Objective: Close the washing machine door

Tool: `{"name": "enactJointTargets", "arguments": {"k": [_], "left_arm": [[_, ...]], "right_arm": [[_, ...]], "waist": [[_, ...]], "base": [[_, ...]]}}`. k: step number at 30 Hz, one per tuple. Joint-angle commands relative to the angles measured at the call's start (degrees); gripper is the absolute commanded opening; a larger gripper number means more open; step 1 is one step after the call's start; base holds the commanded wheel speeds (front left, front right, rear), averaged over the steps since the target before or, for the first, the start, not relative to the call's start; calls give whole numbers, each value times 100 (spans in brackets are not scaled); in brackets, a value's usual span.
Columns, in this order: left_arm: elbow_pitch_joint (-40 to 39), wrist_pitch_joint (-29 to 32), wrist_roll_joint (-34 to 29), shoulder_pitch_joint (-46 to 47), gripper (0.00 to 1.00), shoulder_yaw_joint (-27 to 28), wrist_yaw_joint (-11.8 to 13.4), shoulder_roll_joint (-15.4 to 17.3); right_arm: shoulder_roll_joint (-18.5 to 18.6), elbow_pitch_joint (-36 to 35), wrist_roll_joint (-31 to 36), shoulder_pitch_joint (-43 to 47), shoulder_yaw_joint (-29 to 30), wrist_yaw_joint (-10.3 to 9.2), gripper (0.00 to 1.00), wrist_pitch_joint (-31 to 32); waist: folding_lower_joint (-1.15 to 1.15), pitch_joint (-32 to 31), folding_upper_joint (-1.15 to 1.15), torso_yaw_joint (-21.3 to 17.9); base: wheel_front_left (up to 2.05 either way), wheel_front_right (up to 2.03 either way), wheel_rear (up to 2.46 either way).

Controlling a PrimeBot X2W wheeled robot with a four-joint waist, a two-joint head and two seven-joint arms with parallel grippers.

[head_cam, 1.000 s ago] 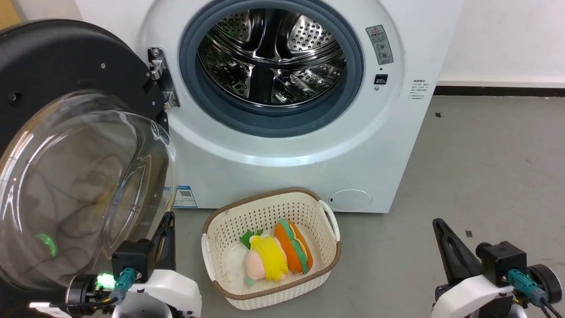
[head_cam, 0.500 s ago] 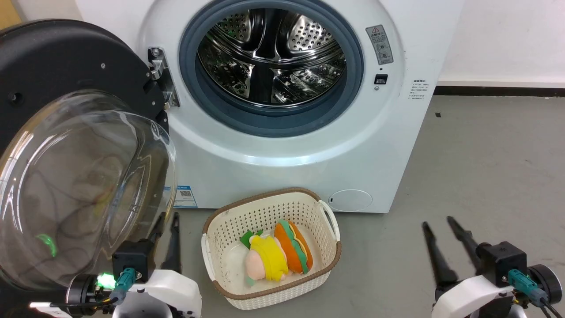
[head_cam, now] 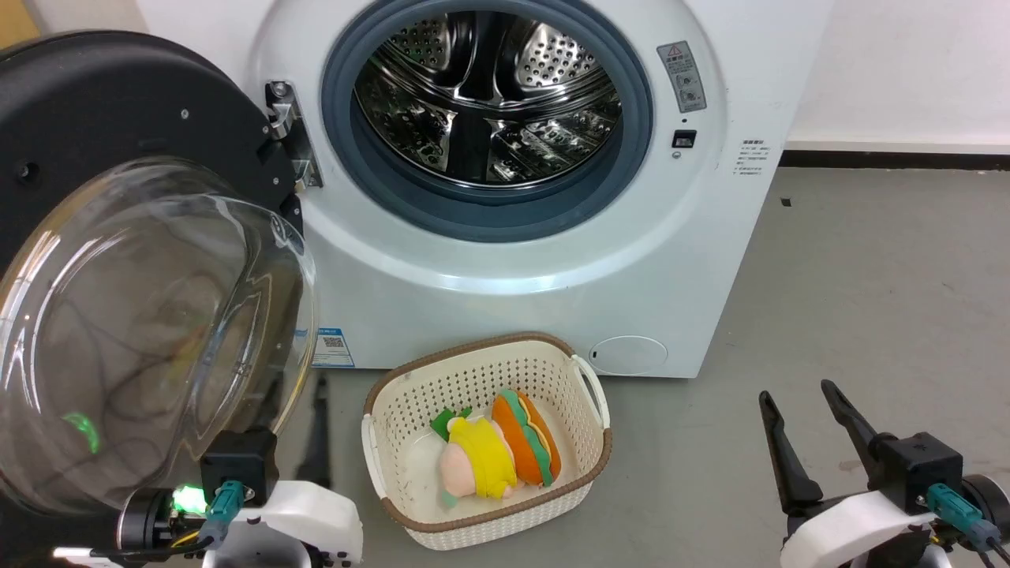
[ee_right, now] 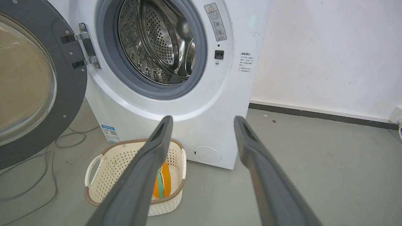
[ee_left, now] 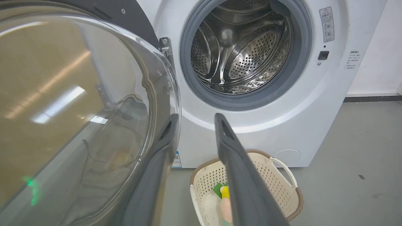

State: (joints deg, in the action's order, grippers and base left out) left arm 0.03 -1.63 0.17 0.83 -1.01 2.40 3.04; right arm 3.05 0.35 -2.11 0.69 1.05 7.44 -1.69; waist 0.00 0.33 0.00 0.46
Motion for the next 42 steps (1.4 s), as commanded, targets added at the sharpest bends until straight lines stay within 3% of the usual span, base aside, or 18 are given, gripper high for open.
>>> {"name": "enactJointTargets", "arguments": {"k": [1, 14, 29, 42], "left_arm": [[-60, -57, -26, 57, 0, -14, 56, 42], [-563, -213, 183, 367, 0, 146, 122, 159], [-1072, -393, 740, 1213, 0, 1187, -305, 356], [-577, -522, 1564, 1931, 0, 2135, -545, 771]], "right_arm": [[-3, -7, -71, -8, 25, 1, 100, -53], [-4, 2, -232, -33, 123, 1, 100, -209], [-6, 107, -422, -33, 280, 2, 100, -388], [-8, 333, -563, -37, 471, 2, 100, -543]], "waist": [[0, 6, 0, 19], [0, 61, 0, 287], [0, 122, 0, 686], [0, 207, 0, 1105]], "base": [[0, 0, 0], [0, 0, 0], [0, 0, 0], [0, 0, 0]]}}
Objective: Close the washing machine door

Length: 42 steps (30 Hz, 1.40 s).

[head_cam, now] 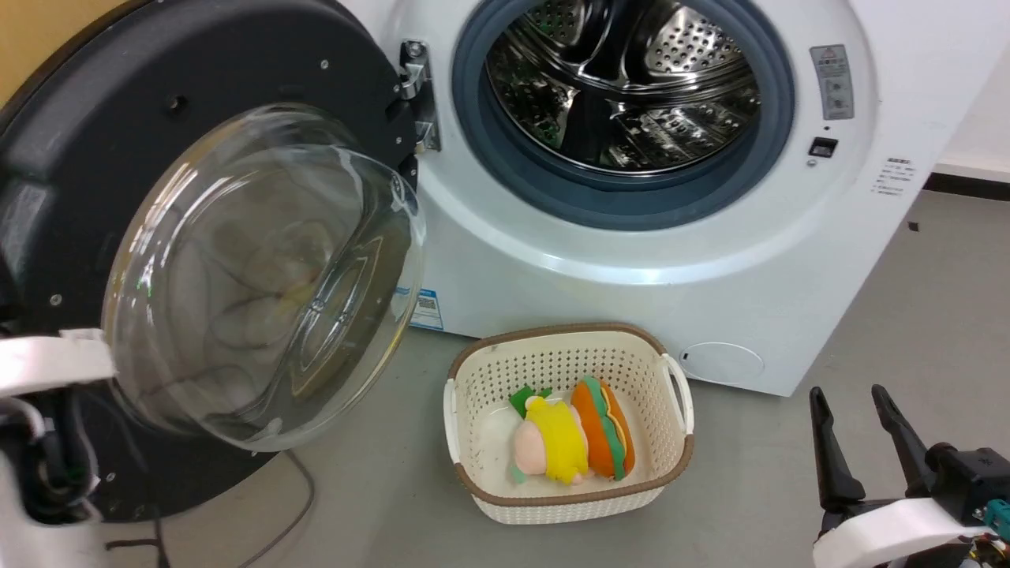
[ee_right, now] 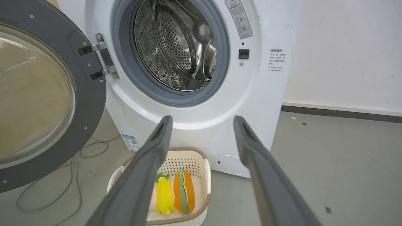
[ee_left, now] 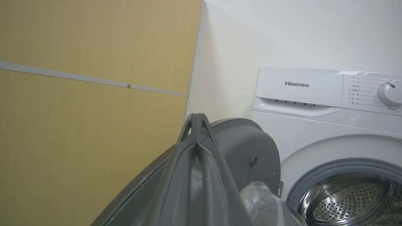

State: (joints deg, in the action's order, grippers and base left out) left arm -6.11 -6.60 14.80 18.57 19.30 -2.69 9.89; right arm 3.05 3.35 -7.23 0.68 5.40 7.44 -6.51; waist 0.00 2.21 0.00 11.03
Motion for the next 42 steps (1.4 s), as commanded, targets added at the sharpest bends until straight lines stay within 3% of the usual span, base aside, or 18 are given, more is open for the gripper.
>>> {"name": "enactJointTargets", "arguments": {"k": [1, 9, 15, 22, 32, 42], "left_arm": [[93, -19, 139, 187, 0, 158, -45, 160], [471, -8, 562, 471, 0, 596, -102, 570], [1029, 439, 1184, 725, 0, 949, -66, 770], [1649, 1286, 1839, 825, 0, 1148, -10, 921], [2244, 2676, 2876, 581, 0, 1212, -233, 1115], [1405, 4107, 4286, -76, 0, 567, -323, 1101]], "right_arm": [[-8, 53, -63, -38, 52, 2, 100, -73], [-9, 239, -136, -68, 136, 2, 100, -168], [-10, 408, -199, -83, 176, 3, 100, -240], [-11, 522, -261, -111, 223, 3, 100, -312], [-12, 674, -364, -150, 303, 3, 100, -432], [-14, 802, -453, -132, 420, 4, 100, -551]], "waist": [[0, 26, 0, 76], [0, 92, 0, 252], [0, 143, 0, 357], [0, 206, 0, 456], [0, 280, 0, 583], [0, 287, 0, 790]], "base": [[0, 0, 0], [0, 0, 0], [0, 0, 0], [0, 0, 0], [0, 0, 0], [0, 0, 0]]}}
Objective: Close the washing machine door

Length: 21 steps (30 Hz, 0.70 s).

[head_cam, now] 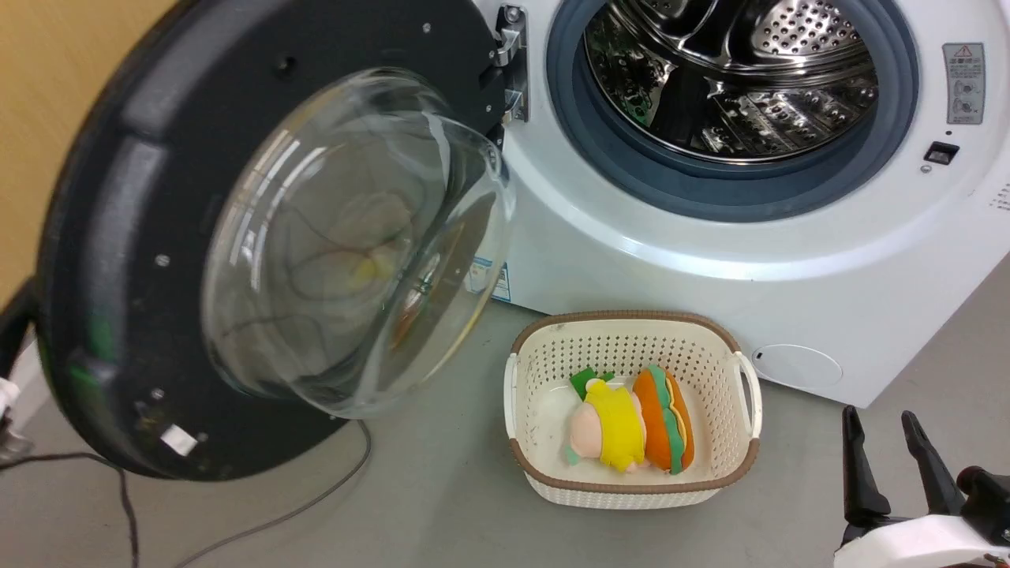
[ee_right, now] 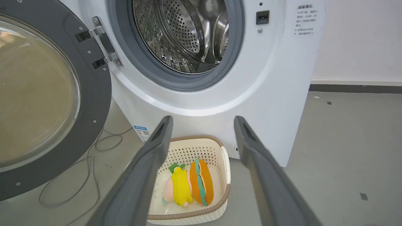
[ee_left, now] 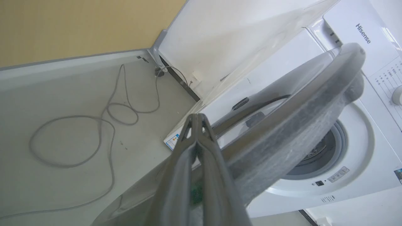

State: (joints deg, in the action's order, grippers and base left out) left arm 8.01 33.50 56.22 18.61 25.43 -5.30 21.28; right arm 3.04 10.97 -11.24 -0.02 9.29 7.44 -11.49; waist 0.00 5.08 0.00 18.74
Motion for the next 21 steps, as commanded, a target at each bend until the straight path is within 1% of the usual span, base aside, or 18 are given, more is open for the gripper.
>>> {"name": "enactJointTargets", "arguments": {"k": [1, 5, 8, 10, 15, 21], "left_arm": [[-122, 188, 308, -158, 0, -76, -68, -42], [-606, 497, 822, -505, 0, -263, -93, -49], [-972, 609, 992, -831, 0, -452, -112, -25], [-1228, 677, 1148, -1050, 0, -625, -125, -68], [-1903, 862, 1493, -1531, 0, -1322, -156, -149], [-2483, 854, 1879, -1722, 0, -2366, -194, -326]], "right_arm": [[-13, 52, -60, -63, 39, 4, 100, -65], [-13, 88, -97, -60, 90, 4, 100, -113], [-14, 112, -113, -72, 111, 4, 100, -149], [-14, 132, -120, -89, 120, 4, 100, -173], [-15, 177, -155, -141, 160, 4, 100, -233], [-16, 229, -203, -164, 169, 4, 100, -304]], "waist": [[0, 0, 0, 37], [0, 11, 0, 130], [0, 48, 0, 180], [0, 74, 0, 209], [0, 110, 0, 254], [0, 96, 0, 191]], "base": [[0, 0, 0], [0, 0, 0], [0, 0, 0], [0, 0, 0], [0, 0, 0], [0, 0, 0]]}}
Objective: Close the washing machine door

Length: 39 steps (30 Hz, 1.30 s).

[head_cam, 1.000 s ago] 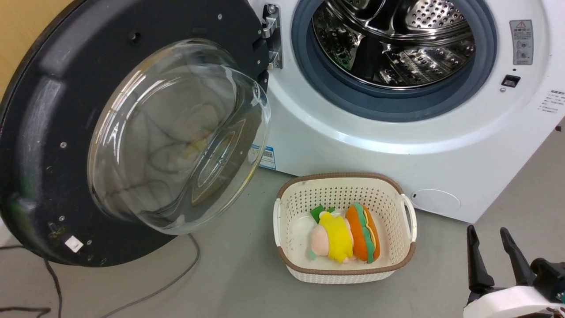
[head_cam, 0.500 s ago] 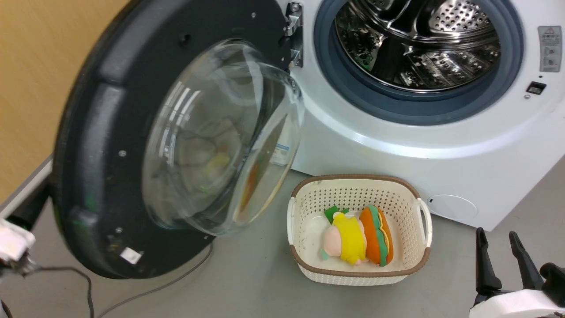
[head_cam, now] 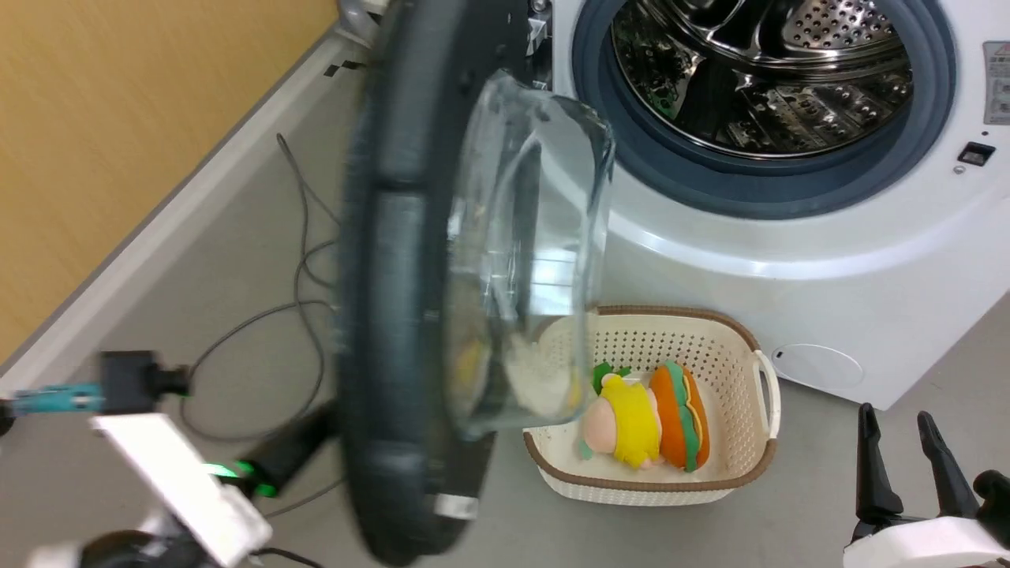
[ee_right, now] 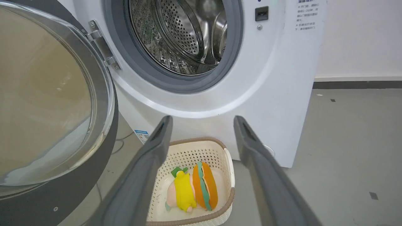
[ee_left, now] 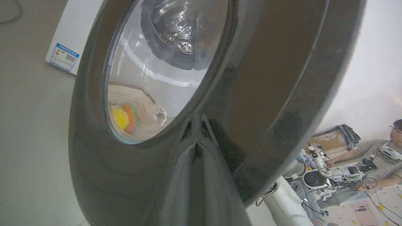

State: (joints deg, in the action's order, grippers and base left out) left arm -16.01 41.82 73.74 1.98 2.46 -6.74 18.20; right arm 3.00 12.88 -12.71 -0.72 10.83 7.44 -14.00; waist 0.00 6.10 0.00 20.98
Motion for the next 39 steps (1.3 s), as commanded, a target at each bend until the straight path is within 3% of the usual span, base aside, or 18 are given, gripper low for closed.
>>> {"name": "enactJointTargets", "arguments": {"k": [1, 8, 16, 22, 31, 36, 39], "left_arm": [[-156, -24, 165, -59, 0, -233, -56, -43], [-99, -783, 151, 303, 0, -1483, -74, -403], [783, -1965, 104, 1066, 0, -2901, -74, -848], [1500, -2782, 94, 1619, 0, -3573, -74, -938], [2708, -3899, 197, 2259, 0, -4110, -75, -887], [2863, -4309, 278, 2373, 0, -4431, -75, -621], [3070, -4748, -87, 2443, 0, -4599, -75, -303]], "right_arm": [[-12, 44, -65, -105, 14, 4, 100, -65], [-13, 9, -59, -257, 0, 5, 100, -100], [-13, -9, -63, -381, -93, 5, 100, -100], [-13, -42, -70, -412, -115, 5, 100, -100], [-13, -57, -89, -444, -162, 5, 100, -100], [-13, -83, -91, -413, -131, 5, 100, -100], [-13, -227, -154, -354, -232, 5, 100, -100]], "waist": [[0, 1, 0, -73], [0, 117, 0, -476], [0, 222, 0, -1223], [0, 306, 0, -1770], [0, 367, 0, -2223], [0, 319, 0, -2196], [0, 230, 0, -2129]], "base": [[0, 0, 0], [0, 0, 0], [0, 0, 0], [0, 0, 0], [0, 0, 0], [0, 0, 0], [0, 0, 0]]}}
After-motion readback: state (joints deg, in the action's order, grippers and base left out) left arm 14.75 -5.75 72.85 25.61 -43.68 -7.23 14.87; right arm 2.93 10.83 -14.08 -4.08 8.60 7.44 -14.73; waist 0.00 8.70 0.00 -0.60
